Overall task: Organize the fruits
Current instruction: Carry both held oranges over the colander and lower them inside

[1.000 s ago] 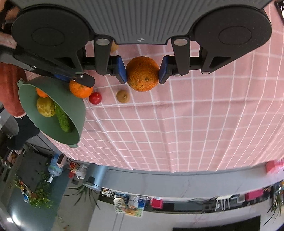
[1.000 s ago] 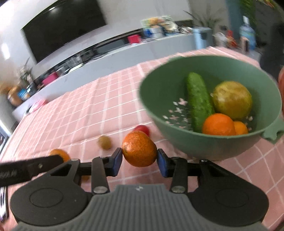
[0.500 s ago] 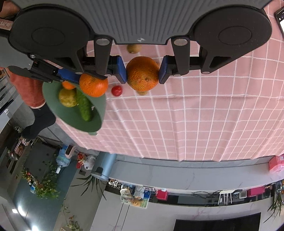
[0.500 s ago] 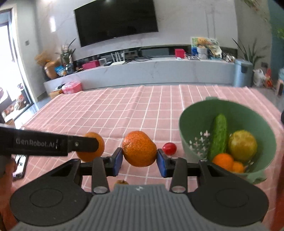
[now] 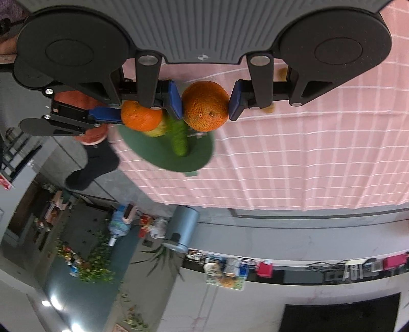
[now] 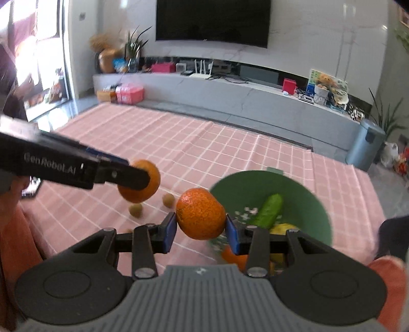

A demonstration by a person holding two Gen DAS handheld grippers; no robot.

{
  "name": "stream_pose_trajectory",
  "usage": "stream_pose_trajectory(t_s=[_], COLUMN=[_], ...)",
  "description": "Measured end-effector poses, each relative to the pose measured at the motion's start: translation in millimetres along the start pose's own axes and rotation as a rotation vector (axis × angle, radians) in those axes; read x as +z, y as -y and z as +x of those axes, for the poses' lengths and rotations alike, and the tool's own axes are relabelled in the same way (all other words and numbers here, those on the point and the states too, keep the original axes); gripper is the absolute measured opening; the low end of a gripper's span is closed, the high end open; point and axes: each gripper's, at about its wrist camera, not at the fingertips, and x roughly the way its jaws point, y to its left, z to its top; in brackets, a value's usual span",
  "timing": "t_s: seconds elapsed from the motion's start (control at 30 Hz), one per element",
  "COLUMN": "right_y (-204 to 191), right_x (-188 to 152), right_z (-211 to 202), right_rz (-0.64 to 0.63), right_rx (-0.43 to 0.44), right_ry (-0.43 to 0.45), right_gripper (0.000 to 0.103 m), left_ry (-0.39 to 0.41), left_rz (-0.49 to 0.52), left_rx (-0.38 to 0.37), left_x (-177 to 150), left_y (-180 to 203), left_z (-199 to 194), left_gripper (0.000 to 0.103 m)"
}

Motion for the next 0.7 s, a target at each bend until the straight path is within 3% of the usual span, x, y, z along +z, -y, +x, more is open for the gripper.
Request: stream_pose_trajectory(t_s=[0.4, 0.7], right_y=[56, 77], right_x=[9, 1], right_z=[6, 36], right_rz=[-0.117, -0.119], right_rx=[-0.012, 0.004], right_ry=[-0.143, -0.241], right_gripper=[0.038, 0.038], left_ry=[-0.061, -0.16], left_rz=[0.104, 0.139], left_rx=[-0.09, -0.14], left_x=[17, 17], left_y=[52, 47], left_z=[56, 97], left_gripper=[0.044, 0.044])
